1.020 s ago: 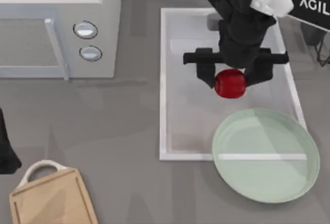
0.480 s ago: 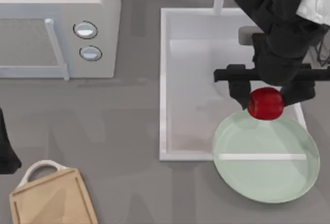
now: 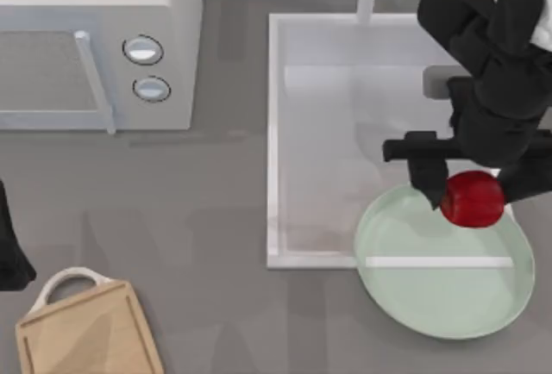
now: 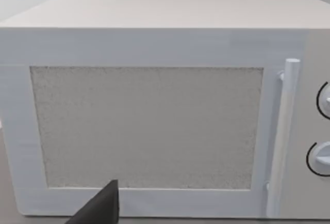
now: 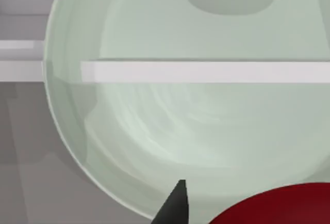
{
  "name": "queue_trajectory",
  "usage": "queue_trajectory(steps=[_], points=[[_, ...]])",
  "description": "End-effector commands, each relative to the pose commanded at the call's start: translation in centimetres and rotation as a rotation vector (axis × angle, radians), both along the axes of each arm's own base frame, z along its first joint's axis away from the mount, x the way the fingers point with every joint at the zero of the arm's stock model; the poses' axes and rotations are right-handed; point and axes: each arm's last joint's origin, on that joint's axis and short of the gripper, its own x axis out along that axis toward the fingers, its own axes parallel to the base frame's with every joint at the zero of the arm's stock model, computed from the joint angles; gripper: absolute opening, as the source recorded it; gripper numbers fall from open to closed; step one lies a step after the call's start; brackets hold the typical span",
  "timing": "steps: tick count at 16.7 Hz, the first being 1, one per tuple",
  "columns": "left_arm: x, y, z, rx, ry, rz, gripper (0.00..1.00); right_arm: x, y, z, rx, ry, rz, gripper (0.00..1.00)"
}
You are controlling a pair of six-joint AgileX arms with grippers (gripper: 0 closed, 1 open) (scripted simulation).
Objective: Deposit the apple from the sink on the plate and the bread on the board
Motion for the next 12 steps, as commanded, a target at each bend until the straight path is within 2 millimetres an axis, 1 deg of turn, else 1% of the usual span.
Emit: queue_trajectory(steps=[4, 12], points=[[0.0, 0.0, 0.0, 0.0, 0.0, 0.0, 1.0, 0.0, 0.0, 0.0, 0.0, 0.0, 0.0, 0.0], [0.0, 0.0, 0.0, 0.0, 0.0, 0.0, 1.0, 0.0, 0.0, 0.0, 0.0, 0.0, 0.0, 0.6]])
